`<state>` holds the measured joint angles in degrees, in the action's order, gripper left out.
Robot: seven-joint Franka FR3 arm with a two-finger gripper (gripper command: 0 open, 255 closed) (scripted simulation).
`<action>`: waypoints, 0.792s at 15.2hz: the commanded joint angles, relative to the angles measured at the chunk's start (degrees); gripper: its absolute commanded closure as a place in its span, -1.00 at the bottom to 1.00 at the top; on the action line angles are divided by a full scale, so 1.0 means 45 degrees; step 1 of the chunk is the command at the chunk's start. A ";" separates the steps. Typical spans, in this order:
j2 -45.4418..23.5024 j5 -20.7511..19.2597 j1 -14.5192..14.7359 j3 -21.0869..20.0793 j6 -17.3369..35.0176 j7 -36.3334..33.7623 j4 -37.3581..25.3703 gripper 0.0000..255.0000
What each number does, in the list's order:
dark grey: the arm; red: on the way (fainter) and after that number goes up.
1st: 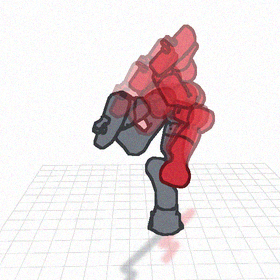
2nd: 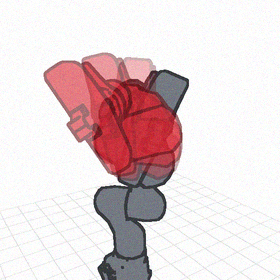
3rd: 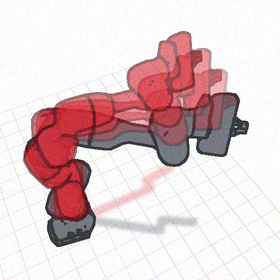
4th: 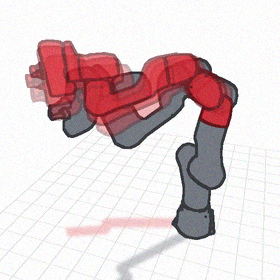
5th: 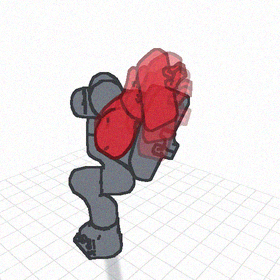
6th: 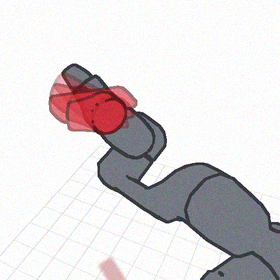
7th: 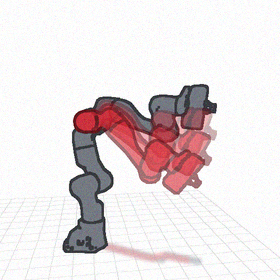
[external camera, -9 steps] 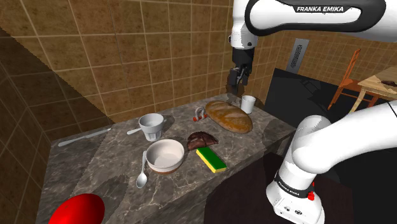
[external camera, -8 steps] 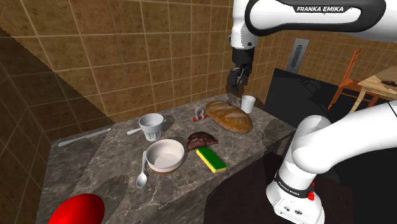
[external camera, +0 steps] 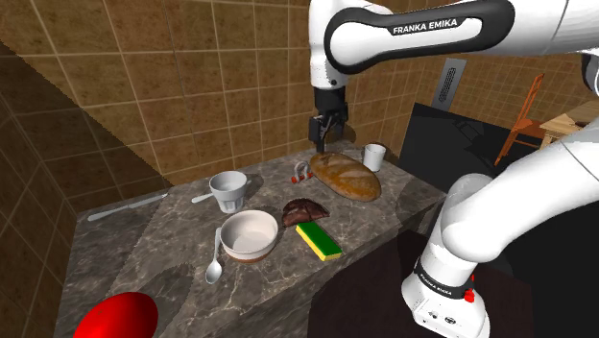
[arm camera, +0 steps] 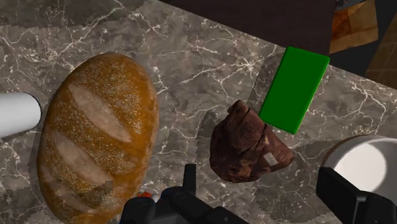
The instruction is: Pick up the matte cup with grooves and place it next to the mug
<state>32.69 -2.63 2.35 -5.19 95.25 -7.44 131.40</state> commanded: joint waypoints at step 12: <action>-0.6119 -0.0526 0.0301 -0.1808 0.2100 -0.3150 -0.3585 -1.00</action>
<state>7.72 -4.44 3.56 -12.82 103.98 -20.38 116.91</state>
